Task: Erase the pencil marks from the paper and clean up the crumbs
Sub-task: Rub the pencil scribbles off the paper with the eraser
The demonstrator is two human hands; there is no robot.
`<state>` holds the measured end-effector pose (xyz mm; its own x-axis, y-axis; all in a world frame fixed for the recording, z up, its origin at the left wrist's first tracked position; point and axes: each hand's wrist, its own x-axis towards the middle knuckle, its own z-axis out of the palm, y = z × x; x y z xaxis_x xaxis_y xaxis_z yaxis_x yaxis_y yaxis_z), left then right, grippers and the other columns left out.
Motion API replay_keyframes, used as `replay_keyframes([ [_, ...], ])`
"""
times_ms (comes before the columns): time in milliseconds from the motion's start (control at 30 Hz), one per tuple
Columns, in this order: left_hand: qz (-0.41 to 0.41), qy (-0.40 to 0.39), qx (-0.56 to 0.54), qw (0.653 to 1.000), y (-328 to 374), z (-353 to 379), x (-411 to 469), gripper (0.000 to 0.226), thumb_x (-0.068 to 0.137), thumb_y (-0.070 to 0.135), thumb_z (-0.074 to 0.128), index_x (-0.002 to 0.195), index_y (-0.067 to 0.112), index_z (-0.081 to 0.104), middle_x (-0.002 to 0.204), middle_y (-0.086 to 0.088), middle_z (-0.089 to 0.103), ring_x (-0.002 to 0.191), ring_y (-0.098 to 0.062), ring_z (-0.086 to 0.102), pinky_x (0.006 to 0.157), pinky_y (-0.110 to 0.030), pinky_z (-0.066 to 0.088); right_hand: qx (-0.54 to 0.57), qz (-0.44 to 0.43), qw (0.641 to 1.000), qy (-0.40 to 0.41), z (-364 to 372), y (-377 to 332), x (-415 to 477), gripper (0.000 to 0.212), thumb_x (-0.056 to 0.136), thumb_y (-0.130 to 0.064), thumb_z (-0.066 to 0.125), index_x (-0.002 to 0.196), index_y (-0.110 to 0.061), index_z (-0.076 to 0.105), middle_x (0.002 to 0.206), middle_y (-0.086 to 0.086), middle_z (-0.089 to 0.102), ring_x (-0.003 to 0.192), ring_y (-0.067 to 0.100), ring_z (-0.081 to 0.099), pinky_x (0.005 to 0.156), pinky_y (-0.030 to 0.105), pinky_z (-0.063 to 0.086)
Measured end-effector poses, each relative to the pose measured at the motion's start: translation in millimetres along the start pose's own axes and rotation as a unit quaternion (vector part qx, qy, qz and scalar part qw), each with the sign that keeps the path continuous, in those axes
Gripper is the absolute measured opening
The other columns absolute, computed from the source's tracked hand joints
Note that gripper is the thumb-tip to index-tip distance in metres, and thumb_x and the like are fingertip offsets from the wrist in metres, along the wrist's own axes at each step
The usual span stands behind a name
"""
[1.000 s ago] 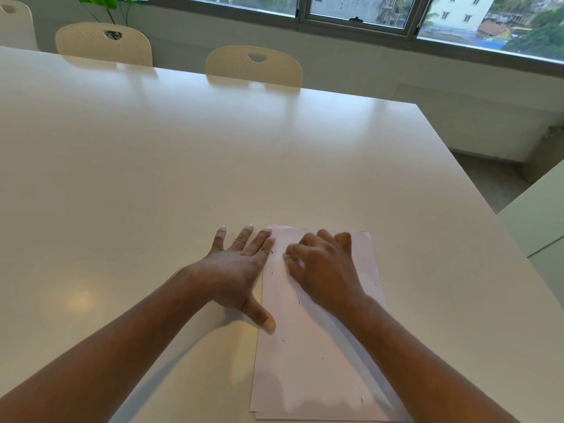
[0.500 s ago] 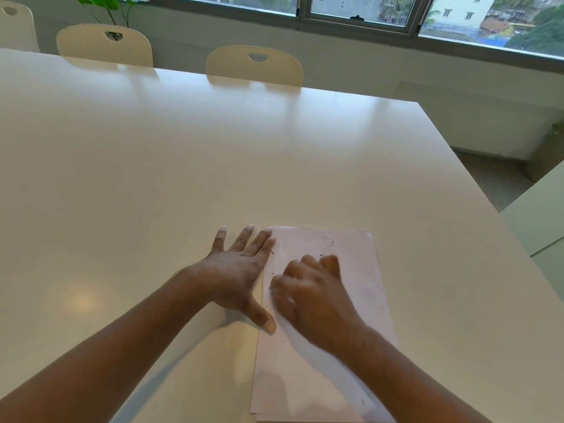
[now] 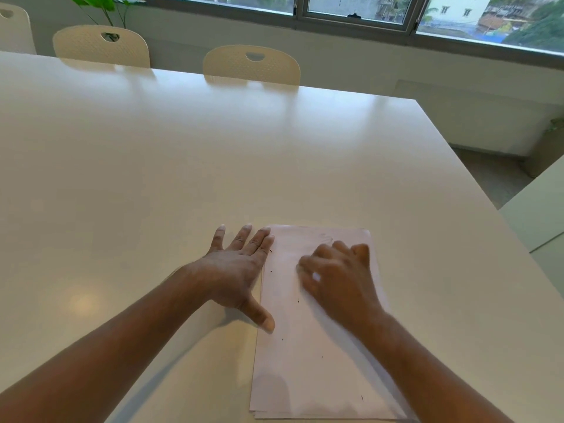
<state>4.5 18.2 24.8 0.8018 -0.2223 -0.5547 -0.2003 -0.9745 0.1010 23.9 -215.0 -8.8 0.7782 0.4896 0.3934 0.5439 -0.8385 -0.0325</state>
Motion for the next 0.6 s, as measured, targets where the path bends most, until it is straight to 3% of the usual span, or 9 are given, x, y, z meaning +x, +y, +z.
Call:
replay_keyframes([
  [167, -0.001, 0.001, -0.003, 1.000, 0, 1, -1, 0.168, 0.053, 0.101, 0.066, 0.158, 0.020, -0.036, 0.165, 0.008, -0.044, 0.147, -0.021, -0.048, 0.118, -0.066, -0.028, -0.023, 0.129, 0.991, 0.003, 2, 38, 26, 0.025, 0.094, -0.036, 0.060, 0.073, -0.027, 0.071, 0.079, -0.006, 0.068, 0.081, 0.022, 0.063, 0.072, 0.037, 0.021],
  [333, 0.001, -0.001, -0.005, 1.000, 0, 1, 1, 0.168, 0.052, 0.102, 0.066, 0.157, 0.021, -0.037, 0.164, 0.007, -0.046, 0.146, -0.022, -0.049, 0.118, -0.066, -0.028, 0.023, 0.045, 0.999, -0.020, 6, -3, 6, 0.023, 0.093, -0.035, 0.060, 0.075, -0.029, 0.073, 0.079, -0.009, 0.068, 0.081, 0.018, 0.061, 0.076, 0.040, 0.030],
  [533, 0.003, 0.003, -0.007, 1.000, -1, 2, -1, 0.167, 0.053, 0.101, 0.066, 0.158, 0.020, -0.035, 0.165, 0.008, -0.045, 0.147, -0.021, -0.048, 0.117, -0.066, -0.029, -0.027, 0.155, 0.988, -0.006, 6, 37, 33, 0.025, 0.093, -0.036, 0.059, 0.074, -0.026, 0.072, 0.079, -0.006, 0.068, 0.081, 0.022, 0.061, 0.072, 0.038, 0.022],
  [600, 0.004, 0.004, -0.009, 1.000, -1, 2, 0, 0.168, 0.052, 0.101, 0.066, 0.158, 0.020, -0.036, 0.165, 0.008, -0.044, 0.147, -0.021, -0.048, 0.117, -0.066, -0.029, -0.008, 0.135, 0.991, -0.003, 7, 20, 29, 0.024, 0.091, -0.034, 0.061, 0.070, -0.026, 0.069, 0.077, -0.006, 0.067, 0.080, 0.021, 0.061, 0.073, 0.039, 0.025],
])
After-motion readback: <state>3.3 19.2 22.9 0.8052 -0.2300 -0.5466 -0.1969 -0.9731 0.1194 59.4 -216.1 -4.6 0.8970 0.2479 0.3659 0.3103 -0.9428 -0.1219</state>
